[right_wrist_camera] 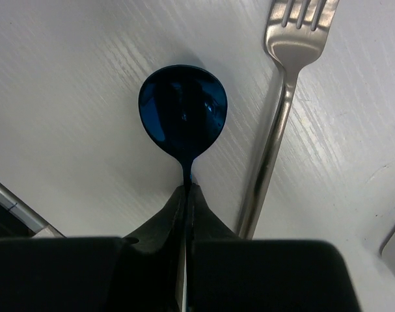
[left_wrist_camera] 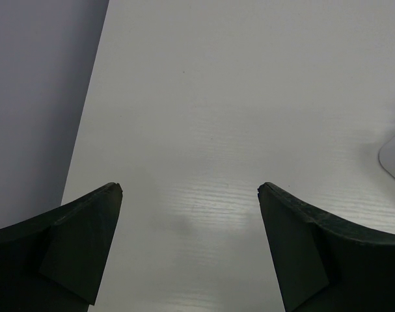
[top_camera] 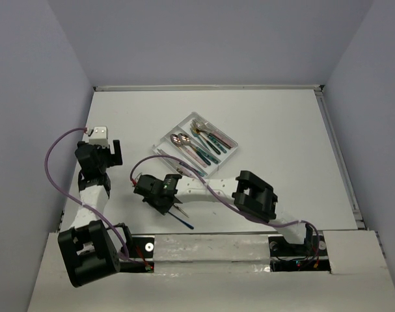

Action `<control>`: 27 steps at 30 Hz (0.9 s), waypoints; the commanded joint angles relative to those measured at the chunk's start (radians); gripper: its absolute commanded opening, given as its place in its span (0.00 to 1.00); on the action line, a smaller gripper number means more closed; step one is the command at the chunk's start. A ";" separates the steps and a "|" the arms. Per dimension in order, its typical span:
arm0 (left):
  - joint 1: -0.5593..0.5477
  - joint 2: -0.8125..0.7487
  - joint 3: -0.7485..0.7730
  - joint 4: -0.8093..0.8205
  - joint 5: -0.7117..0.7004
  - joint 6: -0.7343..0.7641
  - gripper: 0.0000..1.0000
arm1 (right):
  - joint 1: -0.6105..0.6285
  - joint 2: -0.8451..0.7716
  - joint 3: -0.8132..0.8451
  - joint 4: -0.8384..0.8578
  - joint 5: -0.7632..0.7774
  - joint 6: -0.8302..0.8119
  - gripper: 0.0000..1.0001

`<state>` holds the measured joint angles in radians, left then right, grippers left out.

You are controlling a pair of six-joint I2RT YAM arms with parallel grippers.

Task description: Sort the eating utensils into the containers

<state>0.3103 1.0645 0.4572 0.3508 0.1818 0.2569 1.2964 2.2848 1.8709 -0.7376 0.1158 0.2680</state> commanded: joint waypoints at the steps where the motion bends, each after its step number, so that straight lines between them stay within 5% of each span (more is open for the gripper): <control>1: 0.010 -0.047 -0.014 0.073 -0.010 0.021 0.99 | 0.007 -0.042 -0.042 -0.007 -0.001 0.016 0.00; 11: 0.009 -0.028 -0.003 0.073 -0.030 0.012 0.99 | 0.007 -0.297 -0.066 0.188 0.001 -0.139 0.00; 17: 0.010 -0.032 -0.006 0.073 -0.028 0.012 0.99 | -0.106 -0.404 -0.068 0.188 0.036 -0.223 0.00; 27: 0.010 -0.026 -0.005 0.070 -0.022 0.016 0.99 | -0.279 -0.643 -0.303 0.214 0.087 -0.294 0.00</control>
<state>0.3161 1.0439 0.4515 0.3698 0.1600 0.2607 1.0531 1.7168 1.6318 -0.5701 0.1734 0.0216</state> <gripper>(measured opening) 0.989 0.021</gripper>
